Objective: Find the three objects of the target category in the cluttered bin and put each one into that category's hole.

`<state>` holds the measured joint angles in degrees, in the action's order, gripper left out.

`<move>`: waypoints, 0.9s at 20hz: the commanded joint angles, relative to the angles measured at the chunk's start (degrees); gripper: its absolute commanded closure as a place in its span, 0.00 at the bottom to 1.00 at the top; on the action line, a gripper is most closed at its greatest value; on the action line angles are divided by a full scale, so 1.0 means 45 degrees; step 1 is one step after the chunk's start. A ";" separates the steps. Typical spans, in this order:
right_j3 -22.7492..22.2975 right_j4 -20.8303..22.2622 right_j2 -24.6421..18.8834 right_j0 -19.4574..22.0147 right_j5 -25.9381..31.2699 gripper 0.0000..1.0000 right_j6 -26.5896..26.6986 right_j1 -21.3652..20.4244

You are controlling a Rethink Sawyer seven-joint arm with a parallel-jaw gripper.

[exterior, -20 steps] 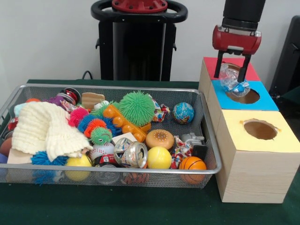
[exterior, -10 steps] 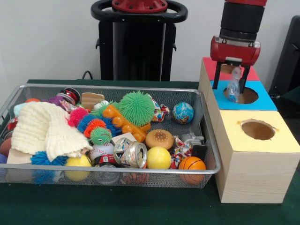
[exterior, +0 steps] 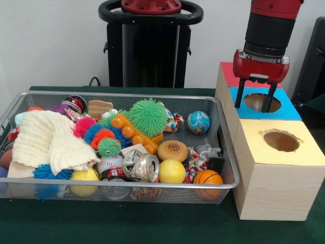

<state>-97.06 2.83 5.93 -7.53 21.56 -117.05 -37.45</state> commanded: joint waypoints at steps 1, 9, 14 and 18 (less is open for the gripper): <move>0.0203 0.0424 -0.0860 0.0905 -0.0217 0.00 -0.0405 0.0075; -0.2278 0.0729 -0.1916 0.2088 -0.1103 0.00 -0.0117 -0.1765; -0.3173 0.1026 -0.2468 0.2740 -0.1613 0.00 0.0003 -0.2050; -0.4244 0.1650 -0.2905 0.2836 -0.2272 0.00 0.0078 -0.2311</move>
<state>-105.96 4.66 0.58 3.28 16.14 -117.05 -46.15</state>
